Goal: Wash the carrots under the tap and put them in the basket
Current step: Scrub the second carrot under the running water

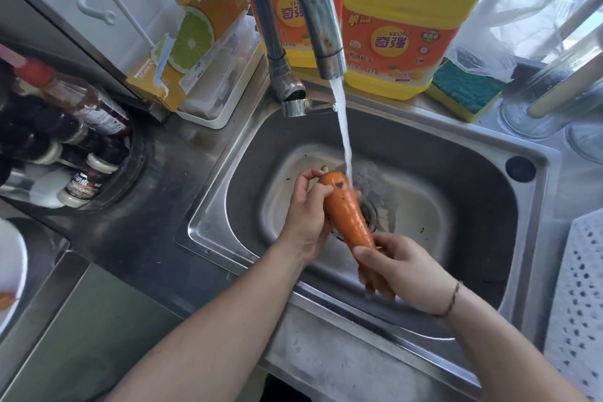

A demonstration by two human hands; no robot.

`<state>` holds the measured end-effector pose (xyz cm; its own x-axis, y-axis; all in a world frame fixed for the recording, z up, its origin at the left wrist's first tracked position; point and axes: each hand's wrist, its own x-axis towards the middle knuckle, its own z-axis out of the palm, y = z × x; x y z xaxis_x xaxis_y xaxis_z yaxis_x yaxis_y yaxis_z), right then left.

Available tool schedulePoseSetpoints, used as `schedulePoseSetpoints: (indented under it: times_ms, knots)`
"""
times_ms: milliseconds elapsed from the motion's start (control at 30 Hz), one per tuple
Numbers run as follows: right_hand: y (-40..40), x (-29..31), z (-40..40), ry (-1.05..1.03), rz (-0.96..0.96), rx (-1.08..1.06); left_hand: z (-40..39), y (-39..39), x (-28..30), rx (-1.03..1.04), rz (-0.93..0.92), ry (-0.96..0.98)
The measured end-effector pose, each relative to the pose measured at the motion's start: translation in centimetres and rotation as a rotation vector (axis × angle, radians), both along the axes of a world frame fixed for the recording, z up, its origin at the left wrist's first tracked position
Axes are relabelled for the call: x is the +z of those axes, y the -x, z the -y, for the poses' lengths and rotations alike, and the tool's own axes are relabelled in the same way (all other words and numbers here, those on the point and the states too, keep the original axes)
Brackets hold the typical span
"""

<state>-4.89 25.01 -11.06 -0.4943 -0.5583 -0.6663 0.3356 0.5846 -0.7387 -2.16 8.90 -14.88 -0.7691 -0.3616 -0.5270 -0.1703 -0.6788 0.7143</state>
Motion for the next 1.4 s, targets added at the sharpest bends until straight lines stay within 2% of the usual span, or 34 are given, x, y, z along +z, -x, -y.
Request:
schedulePoseSetpoints:
  times_ms: [33,133,200,333,567,1000,1400]
  knots:
    - [-0.1,0.0,0.0,-0.025,-0.1,0.007,0.1,0.0,-0.1,-0.002,0.009,0.004]
    - [-1.0,-0.5,0.0,-0.278,-0.462,0.118,0.2,0.5,0.2,-0.047,0.082,0.081]
    - [-1.3,-0.5,0.0,-0.35,-0.551,0.123,0.2,0.8,0.3,-0.064,0.074,0.071]
    - [-1.5,-0.1,0.3,-0.356,-0.601,0.088,0.2,1.3,0.7,-0.064,0.046,0.053]
    - [-1.6,0.1,0.2,-0.369,-0.638,0.082,-0.2,2.2,1.1,-0.007,0.112,0.038]
    - [-1.5,0.0,-0.8,-0.385,-0.654,0.121,2.9,1.2,1.7,-0.406,0.037,0.354]
    - [-1.7,0.1,-0.6,-0.476,-0.811,0.112,2.2,2.5,2.0,-0.325,0.077,0.243]
